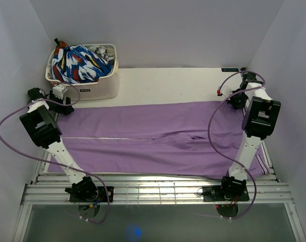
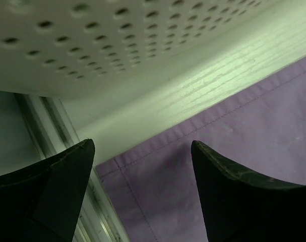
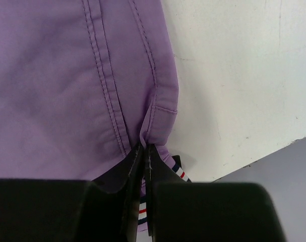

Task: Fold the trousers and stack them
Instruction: Fold the trousers

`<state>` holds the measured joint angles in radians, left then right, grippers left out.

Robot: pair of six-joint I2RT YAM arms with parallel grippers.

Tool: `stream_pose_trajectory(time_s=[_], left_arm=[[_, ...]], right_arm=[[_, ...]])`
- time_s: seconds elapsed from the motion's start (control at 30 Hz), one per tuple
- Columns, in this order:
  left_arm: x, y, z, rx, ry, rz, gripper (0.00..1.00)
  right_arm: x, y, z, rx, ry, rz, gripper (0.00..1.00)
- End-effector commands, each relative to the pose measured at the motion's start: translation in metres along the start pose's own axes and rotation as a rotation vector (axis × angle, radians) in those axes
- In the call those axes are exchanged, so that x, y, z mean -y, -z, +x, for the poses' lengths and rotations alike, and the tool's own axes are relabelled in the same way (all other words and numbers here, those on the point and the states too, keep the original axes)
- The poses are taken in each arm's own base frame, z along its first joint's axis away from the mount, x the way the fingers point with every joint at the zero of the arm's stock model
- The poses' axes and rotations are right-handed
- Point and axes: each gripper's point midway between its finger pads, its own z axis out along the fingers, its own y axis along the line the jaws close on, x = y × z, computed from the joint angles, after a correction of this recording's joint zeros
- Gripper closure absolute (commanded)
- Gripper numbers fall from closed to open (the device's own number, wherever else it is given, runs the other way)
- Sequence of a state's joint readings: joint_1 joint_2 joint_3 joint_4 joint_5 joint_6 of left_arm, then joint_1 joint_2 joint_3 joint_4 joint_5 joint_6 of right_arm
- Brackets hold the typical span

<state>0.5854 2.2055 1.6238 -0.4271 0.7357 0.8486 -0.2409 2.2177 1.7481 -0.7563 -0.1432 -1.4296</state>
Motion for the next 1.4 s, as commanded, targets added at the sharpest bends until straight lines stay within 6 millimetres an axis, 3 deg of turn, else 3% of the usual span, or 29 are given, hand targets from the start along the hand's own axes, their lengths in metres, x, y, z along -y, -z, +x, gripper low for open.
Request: stream_pose_trajectory(time_s=[0.0,0.13,0.27,0.4,0.47,0.6,0.63,0.77,0.87,1.0,1.23,1.3,1.33,1.37], left_arm=[[0.009,-0.005,0.014,-0.048,-0.044,0.063,0.13],[0.024,-0.007,0.04,-0.109,-0.041,0.104,0.15],[0.048,0.0,0.066,-0.185,-0.044,0.178,0.25],[0.075,0.016,0.086,-0.251,-0.052,0.258,0.53],[0.077,0.025,0.088,-0.253,-0.052,0.257,0.62],[0.056,0.036,0.061,-0.174,-0.028,0.191,0.71],[0.053,0.037,0.054,-0.157,-0.026,0.181,0.8],[0.033,0.053,0.004,-0.048,-0.038,0.109,1.0],[0.02,0.065,-0.028,0.029,-0.077,0.051,1.0],[0.022,0.088,-0.069,0.125,-0.109,0.029,1.0],[0.042,0.136,-0.085,0.172,-0.152,0.021,1.0],[0.05,0.154,-0.074,0.168,-0.116,0.027,1.0],[0.053,0.163,-0.072,0.172,-0.115,0.026,1.0],[0.051,0.182,-0.07,0.186,-0.147,0.001,1.0]], right_arm=[[-0.032,-0.007,0.002,-0.004,-0.006,-0.102,0.92],[-0.03,-0.006,0.003,-0.008,-0.004,-0.097,0.92],[-0.029,-0.003,0.003,-0.013,0.006,-0.093,0.92],[-0.027,0.0,0.005,-0.018,0.016,-0.084,0.92],[-0.024,0.003,0.004,-0.015,0.016,-0.075,0.92],[-0.012,0.011,-0.004,0.012,0.007,-0.033,0.92],[-0.007,0.016,-0.005,0.02,-0.003,-0.016,0.92],[0.022,0.046,-0.017,0.076,-0.041,0.082,0.92],[0.031,0.071,-0.026,0.117,-0.045,0.132,0.92],[0.028,0.107,-0.036,0.164,-0.036,0.185,0.92],[0.004,0.155,-0.029,0.195,-0.021,0.202,0.92],[-0.006,0.163,-0.025,0.204,-0.009,0.194,0.92],[-0.013,0.178,-0.019,0.204,-0.012,0.208,0.92],[-0.024,0.176,-0.015,0.206,-0.015,0.189,0.92]])
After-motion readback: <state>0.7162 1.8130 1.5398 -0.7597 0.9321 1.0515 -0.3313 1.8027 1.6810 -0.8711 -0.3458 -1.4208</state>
